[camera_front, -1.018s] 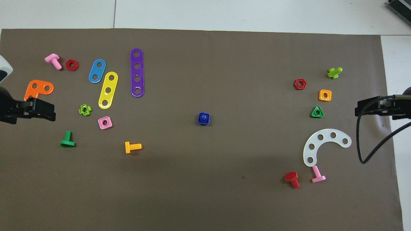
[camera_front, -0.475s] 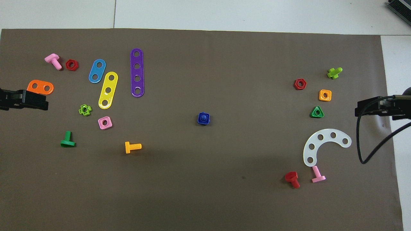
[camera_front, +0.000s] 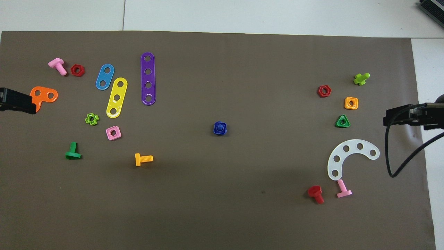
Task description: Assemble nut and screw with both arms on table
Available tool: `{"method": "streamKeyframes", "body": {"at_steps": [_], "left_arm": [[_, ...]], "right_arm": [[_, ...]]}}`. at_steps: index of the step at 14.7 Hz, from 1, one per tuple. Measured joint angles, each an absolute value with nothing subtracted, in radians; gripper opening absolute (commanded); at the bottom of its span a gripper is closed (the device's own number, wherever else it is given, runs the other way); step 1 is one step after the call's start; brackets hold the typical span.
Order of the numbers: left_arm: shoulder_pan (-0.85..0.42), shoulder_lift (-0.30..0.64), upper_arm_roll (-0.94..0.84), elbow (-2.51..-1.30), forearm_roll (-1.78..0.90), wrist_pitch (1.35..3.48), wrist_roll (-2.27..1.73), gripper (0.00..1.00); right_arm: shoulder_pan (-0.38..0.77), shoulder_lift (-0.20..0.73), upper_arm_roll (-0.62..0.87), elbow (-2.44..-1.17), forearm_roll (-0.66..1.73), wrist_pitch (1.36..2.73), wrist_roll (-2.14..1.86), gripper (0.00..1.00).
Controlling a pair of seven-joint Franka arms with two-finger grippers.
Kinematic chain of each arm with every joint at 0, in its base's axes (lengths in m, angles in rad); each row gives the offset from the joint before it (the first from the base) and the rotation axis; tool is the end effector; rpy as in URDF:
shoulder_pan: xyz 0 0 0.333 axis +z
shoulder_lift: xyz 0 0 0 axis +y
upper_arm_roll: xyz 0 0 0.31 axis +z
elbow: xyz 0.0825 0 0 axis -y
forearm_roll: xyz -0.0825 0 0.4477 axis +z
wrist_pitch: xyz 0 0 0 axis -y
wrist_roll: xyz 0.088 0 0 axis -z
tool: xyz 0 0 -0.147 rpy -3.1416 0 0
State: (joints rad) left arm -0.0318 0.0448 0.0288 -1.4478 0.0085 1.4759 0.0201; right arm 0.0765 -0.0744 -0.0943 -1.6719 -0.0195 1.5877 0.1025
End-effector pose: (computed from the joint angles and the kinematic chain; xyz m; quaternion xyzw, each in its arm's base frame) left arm 0.6217 -0.0009 0.6078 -0.9999 0.0112 0.0084 0.0048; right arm 0.5954 -0.0149 0.5707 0.9982 -0.0598 -0.0048 0.0065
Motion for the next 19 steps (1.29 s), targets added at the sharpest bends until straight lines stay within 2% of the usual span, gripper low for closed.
{"method": "streamKeyframes", "body": {"at_steps": [5,11,19], "left_arm": [[-0.018,0.116,0.029,-1.393,0.01,1.476,0.021,1.0],[-0.018,0.049,0.015,-1.542,0.011,1.503,0.021,1.0],[-0.02,0.032,-0.038,-1.563,0.011,1.54,-0.009,1.0]], "right_arm": [[0.076,-0.074,-0.094,-1.672,-0.02,1.588,0.103,1.0],[0.076,-0.074,-0.095,-1.672,-0.02,1.588,0.103,1.0],[0.076,-0.074,-0.095,-1.672,-0.02,1.588,0.103,1.0]]}}
